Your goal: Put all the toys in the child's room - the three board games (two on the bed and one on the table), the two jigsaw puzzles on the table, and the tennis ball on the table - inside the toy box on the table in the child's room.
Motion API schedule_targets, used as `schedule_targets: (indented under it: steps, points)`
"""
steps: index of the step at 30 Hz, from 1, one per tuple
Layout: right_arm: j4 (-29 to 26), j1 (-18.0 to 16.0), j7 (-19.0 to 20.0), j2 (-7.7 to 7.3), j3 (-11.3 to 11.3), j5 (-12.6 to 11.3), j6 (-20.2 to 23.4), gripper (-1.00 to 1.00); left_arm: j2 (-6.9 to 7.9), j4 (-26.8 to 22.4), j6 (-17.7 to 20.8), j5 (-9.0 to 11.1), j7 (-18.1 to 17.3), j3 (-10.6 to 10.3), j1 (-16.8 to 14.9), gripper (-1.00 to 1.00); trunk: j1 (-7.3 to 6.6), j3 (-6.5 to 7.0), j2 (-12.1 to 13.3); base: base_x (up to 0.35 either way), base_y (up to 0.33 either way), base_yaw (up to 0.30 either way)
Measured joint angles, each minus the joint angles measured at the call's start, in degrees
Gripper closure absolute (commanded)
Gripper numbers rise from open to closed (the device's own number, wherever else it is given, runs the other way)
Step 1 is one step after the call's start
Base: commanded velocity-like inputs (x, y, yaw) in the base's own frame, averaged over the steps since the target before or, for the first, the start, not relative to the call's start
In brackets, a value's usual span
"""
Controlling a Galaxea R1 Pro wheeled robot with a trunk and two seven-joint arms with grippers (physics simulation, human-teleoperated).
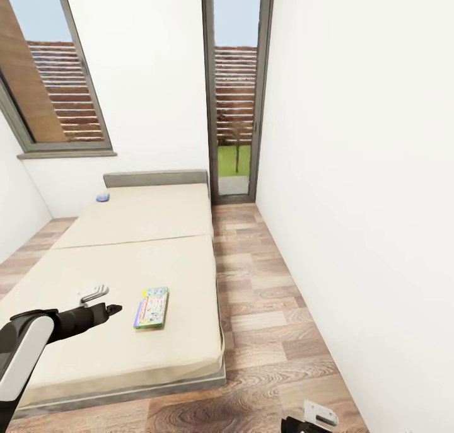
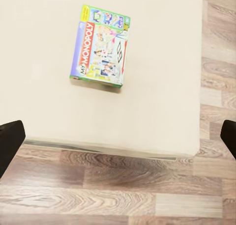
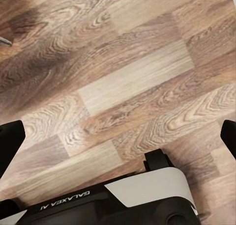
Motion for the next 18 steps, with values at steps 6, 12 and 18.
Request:
schedule_targets:
  steps: [6,12,18]
  points:
    - [0.0,0.0,0.0,0.0,0.0,0.0,-0.03,-1.0,0.02,0.0,0.0,0.04,0.0,-0.04,0.0,-1.0,0.0,-0.57,0.0,0.0,0.0,0.0]
    - [0.0,0.0,0.0,0.0,0.0,0.03,-0.06,-1.0,-0.02,0.0,0.0,0.02,0.0,-0.06,0.0,-1.0,0.0,-1.14,0.0,0.0,0.0,0.0]
    - [0.0,0.0,0.02,0.0,0.0,0.13,-0.1,-1.0,-0.03,0.0,0.0,-0.02,0.0,-0.06,0.0,-1.0,0.0,-1.69,0.0,0.0,0.0,0.0]
